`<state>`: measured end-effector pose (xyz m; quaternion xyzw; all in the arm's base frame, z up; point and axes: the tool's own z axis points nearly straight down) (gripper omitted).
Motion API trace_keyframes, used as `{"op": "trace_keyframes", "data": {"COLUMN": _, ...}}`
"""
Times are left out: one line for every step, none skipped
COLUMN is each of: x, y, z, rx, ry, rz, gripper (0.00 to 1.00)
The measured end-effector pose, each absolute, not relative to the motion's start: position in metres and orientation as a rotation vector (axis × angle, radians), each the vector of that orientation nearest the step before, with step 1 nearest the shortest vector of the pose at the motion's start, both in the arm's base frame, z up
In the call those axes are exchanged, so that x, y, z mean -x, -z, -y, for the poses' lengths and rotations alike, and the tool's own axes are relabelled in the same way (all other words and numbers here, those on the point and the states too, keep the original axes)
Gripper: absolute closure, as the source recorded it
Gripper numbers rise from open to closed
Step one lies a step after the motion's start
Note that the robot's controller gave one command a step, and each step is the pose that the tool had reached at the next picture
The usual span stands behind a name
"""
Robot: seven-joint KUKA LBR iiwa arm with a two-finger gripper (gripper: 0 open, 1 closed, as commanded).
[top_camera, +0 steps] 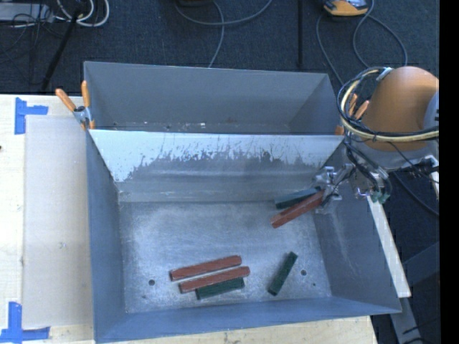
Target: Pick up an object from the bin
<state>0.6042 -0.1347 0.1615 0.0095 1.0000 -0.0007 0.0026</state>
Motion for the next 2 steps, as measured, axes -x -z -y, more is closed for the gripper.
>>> {"op": "trace_keyframes", "data": {"x": -0.605, "y": -0.1688, "z": 0.1344, "rx": -0.027, "ry": 0.001, "rz": -3.139, "gripper": 1.0}}
{"op": "trace_keyframes", "data": {"x": -0.6055, "y": -0.1752, "z": 0.1342, "rx": -0.025, "ry": 0.001, "rz": -3.139, "gripper": 1.0}}
